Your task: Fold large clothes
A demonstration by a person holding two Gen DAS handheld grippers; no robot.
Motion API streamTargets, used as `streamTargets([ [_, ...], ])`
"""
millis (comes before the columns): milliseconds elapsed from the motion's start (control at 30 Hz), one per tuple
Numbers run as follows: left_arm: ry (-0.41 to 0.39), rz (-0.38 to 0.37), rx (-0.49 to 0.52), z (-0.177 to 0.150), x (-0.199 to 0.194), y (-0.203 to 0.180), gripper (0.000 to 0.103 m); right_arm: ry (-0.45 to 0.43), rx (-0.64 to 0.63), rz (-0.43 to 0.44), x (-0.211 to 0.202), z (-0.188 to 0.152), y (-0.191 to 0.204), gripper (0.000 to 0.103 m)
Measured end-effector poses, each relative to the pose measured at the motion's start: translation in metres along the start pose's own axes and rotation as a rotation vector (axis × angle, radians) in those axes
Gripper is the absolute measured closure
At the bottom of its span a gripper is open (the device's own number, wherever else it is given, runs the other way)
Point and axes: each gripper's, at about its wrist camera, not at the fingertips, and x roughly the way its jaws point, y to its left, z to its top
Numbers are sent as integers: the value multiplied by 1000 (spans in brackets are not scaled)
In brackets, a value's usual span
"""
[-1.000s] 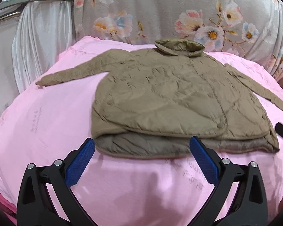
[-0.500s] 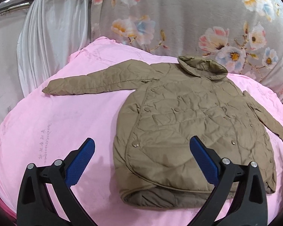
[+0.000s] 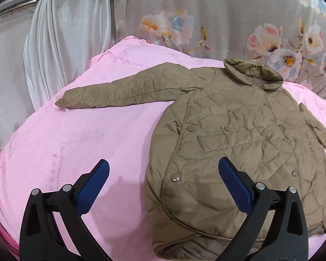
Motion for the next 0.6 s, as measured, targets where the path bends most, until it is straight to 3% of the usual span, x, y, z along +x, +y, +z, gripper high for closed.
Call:
streamTargets([
  [67, 6, 14, 14, 0, 3, -1, 5, -39, -34, 31, -9, 1, 20, 96],
  [167, 21, 21, 25, 0, 8, -2, 5, -140, -250, 123, -46, -11, 92, 100],
  [233, 23, 21, 25, 0, 9, -2, 5, -163, -370, 198, -66, -30, 141, 100],
  [433, 31, -1, 14, -2, 9, 0, 5, -121, -749, 428, -114, -139, 290, 100],
  [600, 45, -15, 11, -4, 12, 5, 5, -11, -964, 522, -113, -247, 364, 100],
])
